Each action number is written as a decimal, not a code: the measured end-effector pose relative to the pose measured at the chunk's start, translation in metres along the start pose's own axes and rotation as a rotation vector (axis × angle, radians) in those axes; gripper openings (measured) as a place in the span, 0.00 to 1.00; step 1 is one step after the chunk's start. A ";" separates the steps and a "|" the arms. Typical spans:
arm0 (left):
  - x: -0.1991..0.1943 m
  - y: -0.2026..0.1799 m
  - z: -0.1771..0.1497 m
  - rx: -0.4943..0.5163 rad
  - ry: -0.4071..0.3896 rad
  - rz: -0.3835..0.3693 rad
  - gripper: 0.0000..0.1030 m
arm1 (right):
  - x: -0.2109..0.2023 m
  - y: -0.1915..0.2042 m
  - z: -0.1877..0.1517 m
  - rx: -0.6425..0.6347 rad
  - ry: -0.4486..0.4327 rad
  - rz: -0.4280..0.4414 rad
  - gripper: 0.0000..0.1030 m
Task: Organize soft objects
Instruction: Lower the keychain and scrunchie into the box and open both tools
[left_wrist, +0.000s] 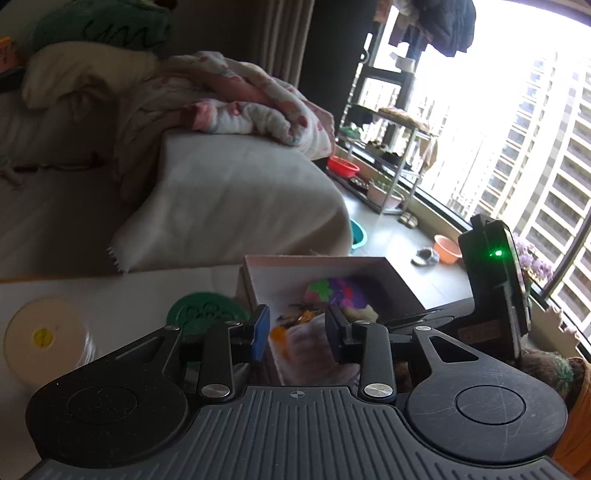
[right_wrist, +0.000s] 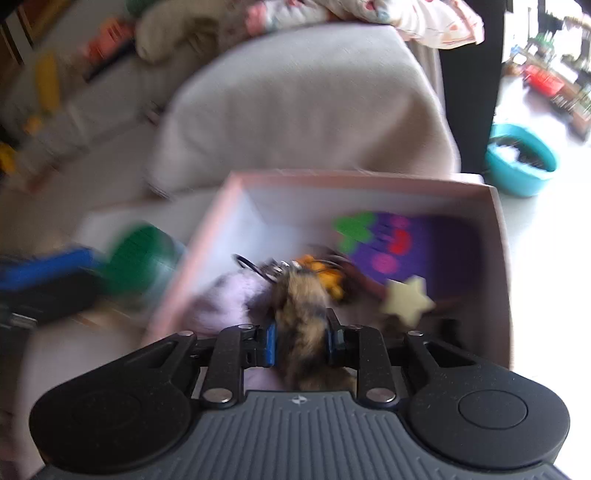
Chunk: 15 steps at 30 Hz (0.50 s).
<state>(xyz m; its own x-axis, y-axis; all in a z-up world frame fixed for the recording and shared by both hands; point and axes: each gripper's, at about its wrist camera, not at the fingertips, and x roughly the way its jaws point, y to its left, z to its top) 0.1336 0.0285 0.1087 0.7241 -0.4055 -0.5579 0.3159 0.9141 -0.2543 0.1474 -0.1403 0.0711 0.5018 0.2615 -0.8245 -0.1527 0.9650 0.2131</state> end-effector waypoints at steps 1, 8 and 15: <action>-0.005 0.001 -0.006 -0.003 -0.008 0.010 0.35 | -0.001 -0.004 -0.001 0.017 -0.009 0.001 0.24; -0.045 0.010 -0.051 0.059 -0.002 0.112 0.35 | -0.059 -0.022 -0.006 0.077 -0.161 0.133 0.72; -0.079 0.022 -0.124 0.047 0.035 0.257 0.35 | -0.119 0.018 -0.058 -0.047 -0.318 0.092 0.88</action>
<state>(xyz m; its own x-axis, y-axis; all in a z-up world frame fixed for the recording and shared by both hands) 0.0073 0.0803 0.0496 0.7628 -0.1593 -0.6267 0.1534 0.9861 -0.0639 0.0354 -0.1552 0.1431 0.7236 0.3477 -0.5962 -0.2450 0.9370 0.2491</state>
